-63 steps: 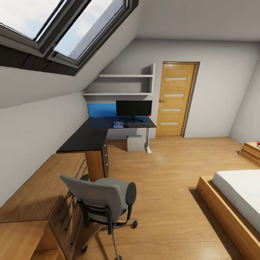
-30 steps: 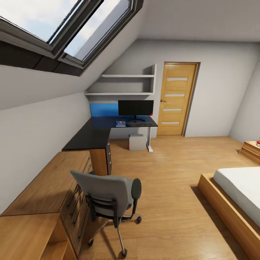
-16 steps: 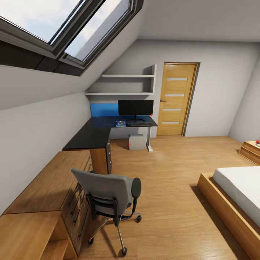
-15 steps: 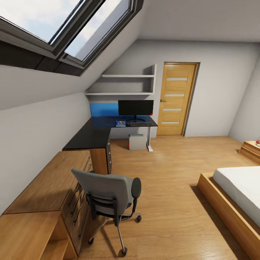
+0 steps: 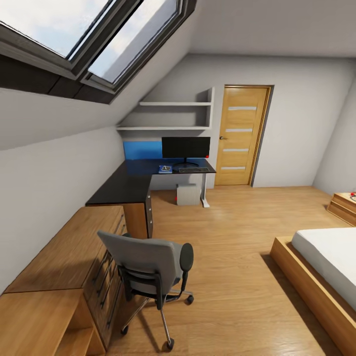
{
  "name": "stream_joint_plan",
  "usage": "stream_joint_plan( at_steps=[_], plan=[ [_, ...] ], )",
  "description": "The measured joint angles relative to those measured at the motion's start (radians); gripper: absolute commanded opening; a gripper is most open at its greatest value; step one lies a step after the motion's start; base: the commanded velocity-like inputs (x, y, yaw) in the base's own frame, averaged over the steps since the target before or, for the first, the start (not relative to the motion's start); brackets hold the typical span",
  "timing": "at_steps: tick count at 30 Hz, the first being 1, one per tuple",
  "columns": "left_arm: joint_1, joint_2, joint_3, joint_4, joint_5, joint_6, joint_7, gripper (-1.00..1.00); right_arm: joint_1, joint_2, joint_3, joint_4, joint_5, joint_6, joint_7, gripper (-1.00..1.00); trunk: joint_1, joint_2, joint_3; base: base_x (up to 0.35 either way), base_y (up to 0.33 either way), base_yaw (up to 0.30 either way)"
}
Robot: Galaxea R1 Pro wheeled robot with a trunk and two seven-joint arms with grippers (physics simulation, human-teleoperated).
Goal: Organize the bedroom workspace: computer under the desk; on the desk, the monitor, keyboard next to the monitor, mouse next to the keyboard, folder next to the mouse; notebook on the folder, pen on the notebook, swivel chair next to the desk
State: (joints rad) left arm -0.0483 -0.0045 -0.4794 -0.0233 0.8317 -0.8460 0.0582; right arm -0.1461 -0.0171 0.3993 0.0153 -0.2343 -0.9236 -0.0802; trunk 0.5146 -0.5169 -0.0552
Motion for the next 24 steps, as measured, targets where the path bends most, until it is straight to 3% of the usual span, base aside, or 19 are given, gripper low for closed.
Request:
stream_joint_plan(
  at_steps=[17, 24],
  plan=[
    [0.0, -0.007, 0.0, 0.0, 0.0, 0.02, 0.0, 1.0, 0.0, 0.0, 0.001, -0.001, 0.002, 0.035, 0.001, 1.0, 0.065, -0.119, -0.054, 0.0, 0.0, 0.0],
    [0.0, -0.007, 0.0, 0.0, -0.002, 0.071, -0.001, 1.0, 0.0, 0.002, 0.003, -0.001, 0.002, 0.035, 0.0, 1.0, 0.092, -0.169, -0.076, 0.0, 0.0, 0.071]
  ],
)
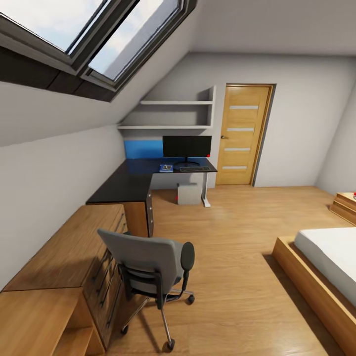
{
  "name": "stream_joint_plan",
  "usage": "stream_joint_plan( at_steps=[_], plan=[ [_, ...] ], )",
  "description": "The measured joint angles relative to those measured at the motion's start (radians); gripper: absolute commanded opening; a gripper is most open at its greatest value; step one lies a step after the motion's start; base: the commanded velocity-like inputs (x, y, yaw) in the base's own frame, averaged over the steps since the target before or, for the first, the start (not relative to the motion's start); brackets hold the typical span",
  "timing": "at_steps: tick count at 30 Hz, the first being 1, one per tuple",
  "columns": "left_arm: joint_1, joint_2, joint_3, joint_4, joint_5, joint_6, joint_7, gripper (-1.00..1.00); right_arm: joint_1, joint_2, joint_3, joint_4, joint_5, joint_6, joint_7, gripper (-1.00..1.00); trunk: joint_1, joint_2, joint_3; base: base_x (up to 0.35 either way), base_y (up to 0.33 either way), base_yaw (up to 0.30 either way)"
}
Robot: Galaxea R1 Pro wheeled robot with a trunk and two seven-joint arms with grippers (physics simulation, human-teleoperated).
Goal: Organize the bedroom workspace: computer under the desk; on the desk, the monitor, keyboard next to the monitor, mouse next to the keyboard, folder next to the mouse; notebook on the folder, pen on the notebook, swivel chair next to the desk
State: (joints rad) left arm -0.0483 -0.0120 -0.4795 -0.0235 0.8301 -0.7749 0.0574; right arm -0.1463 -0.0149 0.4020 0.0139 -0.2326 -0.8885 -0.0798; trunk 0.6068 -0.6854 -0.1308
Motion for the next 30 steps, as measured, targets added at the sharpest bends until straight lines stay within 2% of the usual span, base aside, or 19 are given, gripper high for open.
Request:
stream_joint_plan(
  at_steps=[10, 14, 30],
  plan=[
    [0.0, 0.0, 0.0, 0.0, -0.001, 0.012, 0.0, 1.0, 0.0, 0.001, 0.0, 0.0, -0.002, 0.0, -0.002, 1.0, 0.038, -0.07, -0.032, 0.0, 0.0, 0.252],
    [0.0, 0.0, -0.001, 0.0, -0.002, 0.012, -0.002, 1.0, 0.0, 0.001, 0.0, 0.0, -0.001, 0.0, -0.002, 1.0, 0.039, -0.07, -0.033, 0.0, 0.0, 0.172],
    [0.0, 0.001, -0.001, 0.0, -0.006, 0.004, -0.007, 1.0, 0.0, 0.001, -0.001, 0.0, 0.0, 0.0, -0.001, 1.0, 0.039, -0.071, -0.033, 0.046, 0.0, 0.006]
  ],
)
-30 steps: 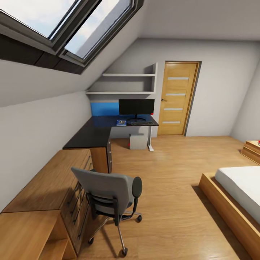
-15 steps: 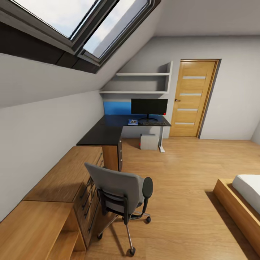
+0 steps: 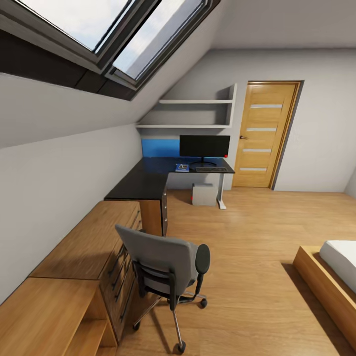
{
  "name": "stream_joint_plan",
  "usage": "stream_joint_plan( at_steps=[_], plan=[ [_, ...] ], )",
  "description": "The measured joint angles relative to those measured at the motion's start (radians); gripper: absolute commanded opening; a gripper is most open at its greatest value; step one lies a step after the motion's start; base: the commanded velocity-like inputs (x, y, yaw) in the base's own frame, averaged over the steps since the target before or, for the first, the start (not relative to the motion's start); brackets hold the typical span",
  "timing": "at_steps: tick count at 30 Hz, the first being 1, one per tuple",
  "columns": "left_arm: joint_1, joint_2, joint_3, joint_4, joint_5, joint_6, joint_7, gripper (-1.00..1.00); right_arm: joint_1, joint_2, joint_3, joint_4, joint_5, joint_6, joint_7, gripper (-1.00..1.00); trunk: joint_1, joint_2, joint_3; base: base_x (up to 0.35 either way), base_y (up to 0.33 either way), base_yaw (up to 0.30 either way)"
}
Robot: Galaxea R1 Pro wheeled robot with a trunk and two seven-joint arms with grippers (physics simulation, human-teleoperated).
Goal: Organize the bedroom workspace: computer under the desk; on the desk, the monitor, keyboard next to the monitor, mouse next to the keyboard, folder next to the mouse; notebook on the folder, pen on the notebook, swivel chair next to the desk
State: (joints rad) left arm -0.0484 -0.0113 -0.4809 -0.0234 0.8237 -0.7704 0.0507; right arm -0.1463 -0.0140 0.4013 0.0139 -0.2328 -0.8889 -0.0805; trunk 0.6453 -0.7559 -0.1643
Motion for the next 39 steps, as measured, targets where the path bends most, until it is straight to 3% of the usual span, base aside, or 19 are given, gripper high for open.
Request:
stream_joint_plan(
  at_steps=[36, 39],
  plan=[
    [0.0, -0.008, 0.005, -0.003, 0.008, 0.008, 0.008, 1.0, 0.0, 0.0, 0.001, 0.0, 0.0, 0.0, 0.001, 1.0, 0.134, -0.245, -0.111, 0.0, 0.0, 0.0],
    [0.0, -0.011, 0.002, -0.007, 0.005, 0.052, 0.008, 1.0, 0.0, 0.0, -0.001, -0.002, -0.003, -0.001, 0.0, 1.0, 0.146, -0.266, -0.121, 0.0, 0.0, 0.0]
  ],
)
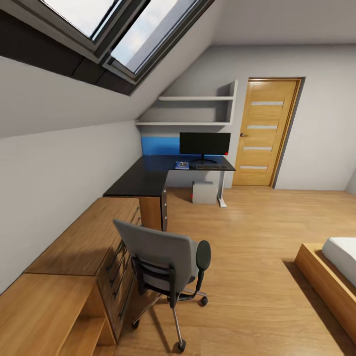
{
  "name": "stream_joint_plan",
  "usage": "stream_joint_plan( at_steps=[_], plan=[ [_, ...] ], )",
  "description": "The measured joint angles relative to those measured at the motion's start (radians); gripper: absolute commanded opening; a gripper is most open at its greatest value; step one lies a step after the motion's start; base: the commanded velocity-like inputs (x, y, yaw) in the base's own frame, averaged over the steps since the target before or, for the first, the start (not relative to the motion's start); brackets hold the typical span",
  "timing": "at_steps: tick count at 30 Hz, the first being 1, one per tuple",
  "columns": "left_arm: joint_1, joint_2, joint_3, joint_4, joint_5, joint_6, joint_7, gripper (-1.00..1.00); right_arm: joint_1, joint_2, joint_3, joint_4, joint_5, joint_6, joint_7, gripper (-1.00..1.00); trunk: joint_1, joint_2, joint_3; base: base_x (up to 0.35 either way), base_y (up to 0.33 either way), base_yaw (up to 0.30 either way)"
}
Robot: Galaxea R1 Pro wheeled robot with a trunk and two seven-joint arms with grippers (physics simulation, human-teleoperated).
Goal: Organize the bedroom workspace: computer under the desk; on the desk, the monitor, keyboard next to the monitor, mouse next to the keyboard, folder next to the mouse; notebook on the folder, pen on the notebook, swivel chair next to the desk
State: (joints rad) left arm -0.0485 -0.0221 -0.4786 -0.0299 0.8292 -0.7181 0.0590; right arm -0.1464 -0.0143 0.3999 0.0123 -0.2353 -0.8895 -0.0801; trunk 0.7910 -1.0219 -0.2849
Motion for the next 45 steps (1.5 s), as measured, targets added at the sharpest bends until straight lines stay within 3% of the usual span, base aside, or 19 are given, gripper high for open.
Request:
stream_joint_plan(
  at_steps=[4, 7, 8, 9, 11, 12, 13, 14, 15, 16, 17, 20, 22, 23, 28, 45],
  plan=[
    [0.0, 0.008, -0.002, -0.102, -0.004, 0.165, 0.001, 1.0, -0.001, -0.002, -0.003, -0.019, 0.0, -0.011, 0.0, 1.0, 0.015, -0.028, -0.012, 0.0, 0.0, 0.0],
    [0.0, 0.019, 0.0, -0.192, -0.003, 0.233, 0.015, 1.0, -0.001, -0.003, -0.005, -0.058, 0.0, -0.007, -0.002, 1.0, 0.027, -0.049, -0.022, 0.0, 0.0, 0.0],
    [0.0, 0.023, 0.0, -0.228, -0.002, 0.254, 0.034, 1.0, -0.001, -0.003, -0.005, -0.084, -0.001, -0.003, -0.004, 1.0, 0.031, -0.056, -0.025, 0.0, 0.0, 0.0],
    [-0.007, 0.026, 0.0, -0.284, -0.006, 0.316, 0.131, 1.0, -0.006, -0.004, -0.006, -0.157, -0.002, 0.037, -0.024, 1.0, 0.035, -0.063, -0.028, 0.0, 0.0, 0.0],
    [-0.035, 0.026, 0.0, -0.313, -0.009, 0.381, 0.184, 1.0, -0.015, -0.005, -0.008, -0.194, -0.005, 0.095, -0.053, 1.0, 0.042, -0.077, -0.034, 0.0, 0.0, 0.0],
    [-0.08, 0.024, 0.0, -0.347, -0.012, 0.485, 0.219, 1.0, -0.062, -0.004, -0.01, -0.225, -0.006, 0.202, -0.086, 1.0, 0.046, -0.084, -0.037, 0.0, 0.0, 0.0],
    [-0.159, 0.021, 0.0, -0.365, -0.015, 0.582, 0.235, 1.0, -0.158, -0.003, -0.01, -0.239, -0.019, 0.296, -0.1, 1.0, 0.05, -0.091, -0.04, 0.0, 0.0, 0.0],
    [-0.205, 0.017, 0.0, -0.37, -0.015, 0.623, 0.24, 1.0, -0.22, -0.002, -0.01, -0.242, -0.031, 0.334, -0.105, 1.0, 0.054, -0.098, -0.043, 0.0, 0.0, 0.0],
    [-0.239, 0.01, 0.0, -0.373, -0.016, 0.657, 0.243, 1.0, -0.243, -0.002, -0.011, -0.244, -0.048, 0.365, -0.108, 1.0, 0.058, -0.105, -0.047, 0.0, 0.0, 0.0],
    [-0.304, -0.017, 0.001, -0.374, -0.007, 0.727, 0.246, 1.0, -0.307, -0.001, -0.013, -0.246, -0.133, 0.461, -0.112, 1.0, 0.061, -0.112, -0.051, 0.0, 0.0, 0.0],
    [-0.387, -0.021, 0.0, -0.376, -0.011, 0.732, 0.246, 1.0, -0.387, 0.0, -0.01, -0.247, -0.144, 0.473, -0.112, 1.0, 0.065, -0.119, -0.053, 0.0, 0.0, 0.0],
    [-0.408, -0.031, 0.002, -0.36, -0.002, 0.738, 0.244, 1.0, -0.422, 0.006, -0.009, -0.241, -0.241, 0.503, -0.113, 1.0, 0.077, -0.14, -0.063, 0.0, 0.0, 0.0],
    [-0.412, -0.031, 0.003, -0.341, -0.001, 0.736, 0.244, 1.0, -0.425, 0.03, -0.007, -0.224, -0.252, 0.501, -0.112, 1.0, 0.084, -0.154, -0.069, 0.0, 0.0, 0.0],
    [-0.414, -0.029, 0.008, -0.313, -0.001, 0.732, 0.245, 1.0, -0.429, 0.079, -0.003, -0.142, -0.26, 0.475, -0.112, 1.0, 0.088, -0.161, -0.072, 0.0, 0.0, 0.0],
    [-0.415, -0.032, 0.006, -0.307, -0.006, 0.72, 0.246, 1.0, -0.429, 0.097, -0.002, -0.117, -0.26, 0.45, -0.112, 1.0, 0.107, -0.196, -0.088, 0.0, 0.0, 0.0],
    [-0.415, -0.029, 0.004, -0.312, -0.01, 0.708, 0.248, 1.0, -0.43, 0.114, -0.007, -0.113, -0.267, 0.426, -0.106, 1.0, 0.173, -0.315, -0.141, 0.0, 0.0, 0.0]
  ],
)
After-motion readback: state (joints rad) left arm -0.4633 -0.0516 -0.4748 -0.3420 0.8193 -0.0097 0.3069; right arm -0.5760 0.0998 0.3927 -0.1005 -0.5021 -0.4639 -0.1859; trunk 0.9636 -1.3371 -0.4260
